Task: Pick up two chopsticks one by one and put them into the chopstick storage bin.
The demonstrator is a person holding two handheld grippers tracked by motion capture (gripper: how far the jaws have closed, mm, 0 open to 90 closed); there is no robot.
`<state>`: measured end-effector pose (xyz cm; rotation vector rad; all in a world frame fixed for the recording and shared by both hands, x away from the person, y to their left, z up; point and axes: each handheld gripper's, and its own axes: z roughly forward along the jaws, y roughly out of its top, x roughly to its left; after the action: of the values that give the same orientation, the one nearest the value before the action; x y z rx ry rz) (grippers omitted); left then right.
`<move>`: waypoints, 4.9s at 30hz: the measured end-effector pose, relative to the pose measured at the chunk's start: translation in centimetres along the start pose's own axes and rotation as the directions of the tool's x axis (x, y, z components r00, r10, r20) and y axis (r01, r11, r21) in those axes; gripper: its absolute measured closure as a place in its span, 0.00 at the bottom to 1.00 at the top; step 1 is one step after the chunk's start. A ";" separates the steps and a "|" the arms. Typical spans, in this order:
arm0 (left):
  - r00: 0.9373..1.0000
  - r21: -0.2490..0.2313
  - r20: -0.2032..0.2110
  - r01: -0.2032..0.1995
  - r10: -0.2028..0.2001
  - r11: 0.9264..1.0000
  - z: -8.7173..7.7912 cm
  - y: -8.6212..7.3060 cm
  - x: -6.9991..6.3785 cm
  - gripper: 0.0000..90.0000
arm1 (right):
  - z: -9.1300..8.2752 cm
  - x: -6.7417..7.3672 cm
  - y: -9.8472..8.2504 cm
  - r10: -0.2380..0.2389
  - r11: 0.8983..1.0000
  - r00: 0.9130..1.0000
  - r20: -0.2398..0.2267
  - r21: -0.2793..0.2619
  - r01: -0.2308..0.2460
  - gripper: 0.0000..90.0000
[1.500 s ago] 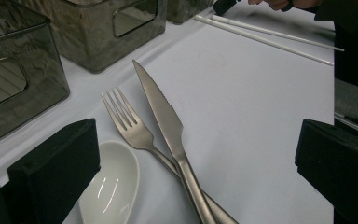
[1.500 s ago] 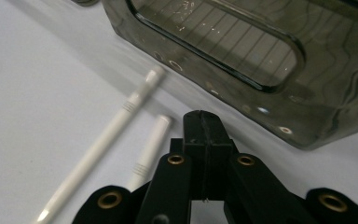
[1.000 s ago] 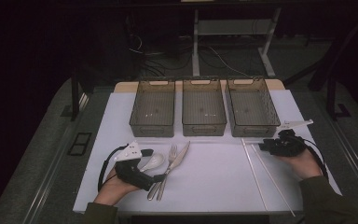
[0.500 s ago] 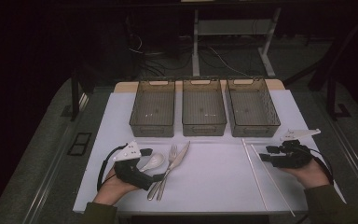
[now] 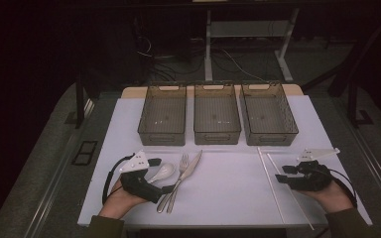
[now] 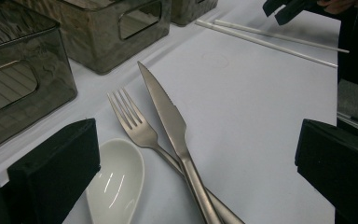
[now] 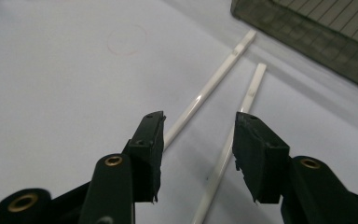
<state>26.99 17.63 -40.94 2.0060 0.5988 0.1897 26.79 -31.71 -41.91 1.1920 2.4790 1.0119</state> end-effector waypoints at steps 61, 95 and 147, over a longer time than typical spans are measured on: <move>1.000 0.015 0.011 -0.003 0.003 1.000 0.4 0.0 -0.1 0.00 | 1.6 -2.4 1.2 0.135 0.913 0.987 0.086 0.377 -0.157 0.94; 1.000 0.006 0.008 -0.001 0.001 1.000 0.3 0.0 0.0 0.00 | -2.4 -3.1 2.3 0.125 0.992 0.990 -0.072 0.038 -0.122 0.94; 1.000 -0.001 -0.013 -0.009 0.009 1.000 0.5 0.1 -0.3 0.00 | 8.2 3.3 25.7 0.041 0.982 0.978 -0.204 -0.174 -0.077 0.94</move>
<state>26.91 17.04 -41.05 2.0081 0.5974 0.2087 44.02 -13.95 -30.58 1.1650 2.4423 1.4048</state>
